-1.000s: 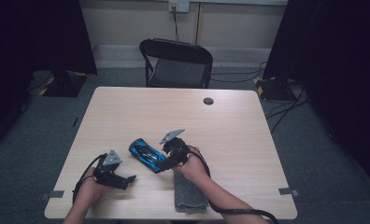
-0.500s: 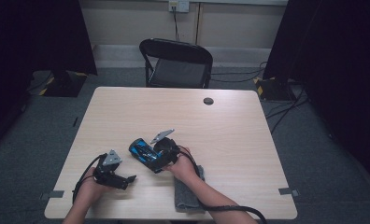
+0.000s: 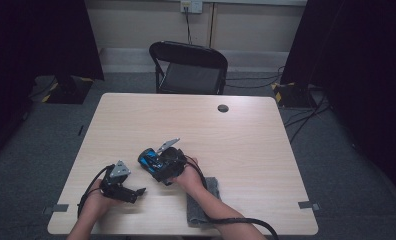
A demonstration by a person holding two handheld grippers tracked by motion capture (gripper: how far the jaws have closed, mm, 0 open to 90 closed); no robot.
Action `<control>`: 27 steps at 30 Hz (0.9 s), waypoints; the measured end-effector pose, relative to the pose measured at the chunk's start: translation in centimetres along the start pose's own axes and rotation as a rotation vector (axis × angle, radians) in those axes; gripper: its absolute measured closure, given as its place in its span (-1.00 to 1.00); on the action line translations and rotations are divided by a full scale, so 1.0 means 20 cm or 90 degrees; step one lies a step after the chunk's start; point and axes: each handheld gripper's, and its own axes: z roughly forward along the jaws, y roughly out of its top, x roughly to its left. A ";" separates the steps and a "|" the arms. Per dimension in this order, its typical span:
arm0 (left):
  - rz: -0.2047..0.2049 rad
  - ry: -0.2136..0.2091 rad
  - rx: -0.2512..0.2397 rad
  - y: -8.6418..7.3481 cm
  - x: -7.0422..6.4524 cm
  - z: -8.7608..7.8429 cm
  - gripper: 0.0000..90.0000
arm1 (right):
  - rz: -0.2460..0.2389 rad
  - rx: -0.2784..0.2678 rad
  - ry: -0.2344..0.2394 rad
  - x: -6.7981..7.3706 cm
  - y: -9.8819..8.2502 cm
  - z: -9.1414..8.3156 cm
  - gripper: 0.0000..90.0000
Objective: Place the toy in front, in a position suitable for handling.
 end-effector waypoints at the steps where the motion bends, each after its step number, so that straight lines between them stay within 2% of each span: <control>1: 0.000 0.000 0.000 0.00 0.00 0.00 -1.00 | -0.002 -0.001 0.000 0.00 0.00 0.01 -0.69; 7: 0.000 0.000 0.000 0.00 0.00 0.00 -1.00 | 0.005 0.001 -0.004 0.00 -0.01 0.02 -0.69; 11: 0.000 0.000 0.000 0.00 0.00 0.00 -1.00 | -0.017 0.013 -0.011 0.02 0.00 0.03 -0.69; 18: 0.000 0.000 0.000 0.00 0.00 0.00 -1.00 | -0.027 0.015 -0.026 0.03 0.00 0.04 -0.66; 23: 0.000 0.000 0.000 0.00 0.00 0.00 -1.00 | -0.025 0.016 -0.030 0.05 0.01 0.03 -0.49; 27: 0.000 0.000 0.000 0.00 0.00 0.00 -1.00 | -0.017 0.018 -0.031 0.05 0.01 0.03 -0.47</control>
